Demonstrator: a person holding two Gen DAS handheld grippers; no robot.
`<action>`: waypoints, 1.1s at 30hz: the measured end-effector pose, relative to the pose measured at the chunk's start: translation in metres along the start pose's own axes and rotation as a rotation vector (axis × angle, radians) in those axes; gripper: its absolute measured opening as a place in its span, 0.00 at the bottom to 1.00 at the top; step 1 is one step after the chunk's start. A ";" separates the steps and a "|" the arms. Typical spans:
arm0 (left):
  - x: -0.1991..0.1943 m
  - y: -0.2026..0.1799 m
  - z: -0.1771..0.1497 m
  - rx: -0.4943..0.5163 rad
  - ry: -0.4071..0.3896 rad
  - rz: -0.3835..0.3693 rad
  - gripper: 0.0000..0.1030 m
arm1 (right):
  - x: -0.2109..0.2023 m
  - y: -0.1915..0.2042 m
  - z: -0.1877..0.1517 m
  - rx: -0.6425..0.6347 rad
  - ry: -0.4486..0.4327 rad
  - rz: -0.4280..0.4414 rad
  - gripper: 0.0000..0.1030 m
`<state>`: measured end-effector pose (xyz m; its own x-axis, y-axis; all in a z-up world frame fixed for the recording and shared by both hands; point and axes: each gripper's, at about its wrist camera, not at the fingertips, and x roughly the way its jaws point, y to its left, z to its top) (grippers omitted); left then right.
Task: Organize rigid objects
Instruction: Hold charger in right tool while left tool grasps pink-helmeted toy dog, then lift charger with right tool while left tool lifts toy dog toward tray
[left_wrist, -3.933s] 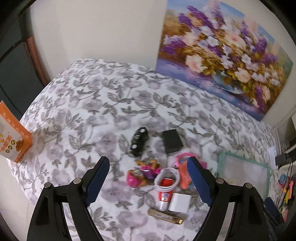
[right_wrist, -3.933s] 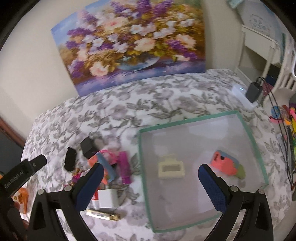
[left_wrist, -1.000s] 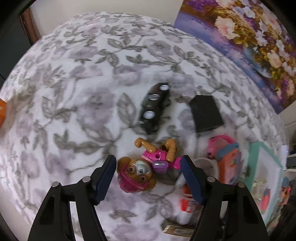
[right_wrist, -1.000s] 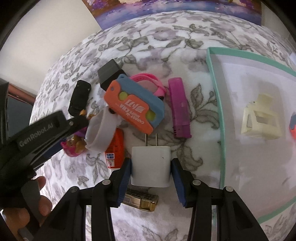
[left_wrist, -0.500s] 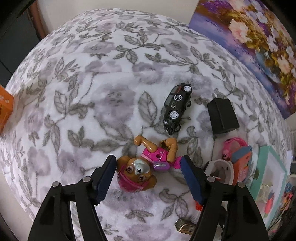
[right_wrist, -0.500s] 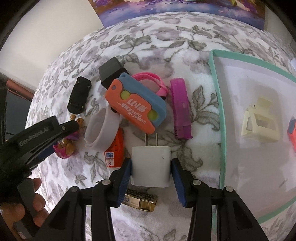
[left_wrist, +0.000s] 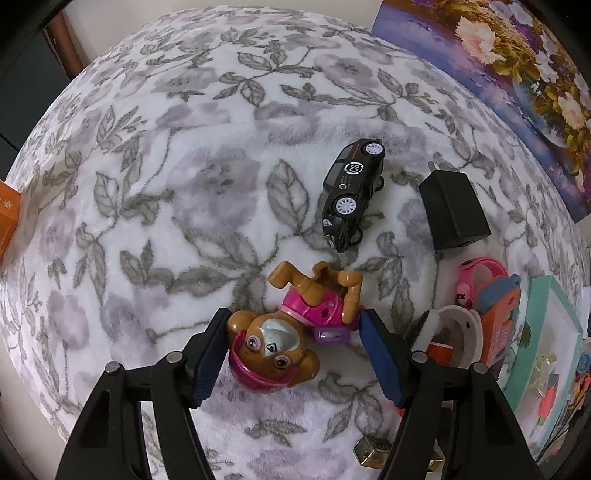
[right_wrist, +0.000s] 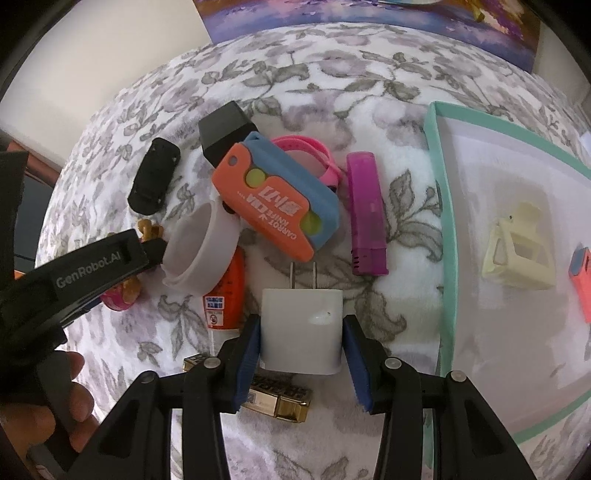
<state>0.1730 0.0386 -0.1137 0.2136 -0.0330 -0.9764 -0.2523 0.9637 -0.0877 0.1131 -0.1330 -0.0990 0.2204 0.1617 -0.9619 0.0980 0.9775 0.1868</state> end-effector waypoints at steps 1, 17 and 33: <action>0.001 0.000 0.000 0.002 -0.001 0.001 0.69 | 0.001 0.002 0.000 -0.008 -0.001 -0.008 0.47; 0.000 -0.002 -0.002 0.013 0.005 0.017 0.68 | 0.014 0.038 -0.007 -0.116 -0.010 -0.113 0.51; -0.012 -0.002 -0.003 0.022 -0.016 0.009 0.62 | 0.017 0.047 -0.015 -0.138 -0.028 -0.124 0.45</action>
<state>0.1682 0.0360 -0.1028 0.2261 -0.0201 -0.9739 -0.2331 0.9696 -0.0741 0.1068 -0.0828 -0.1098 0.2424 0.0370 -0.9695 -0.0073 0.9993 0.0363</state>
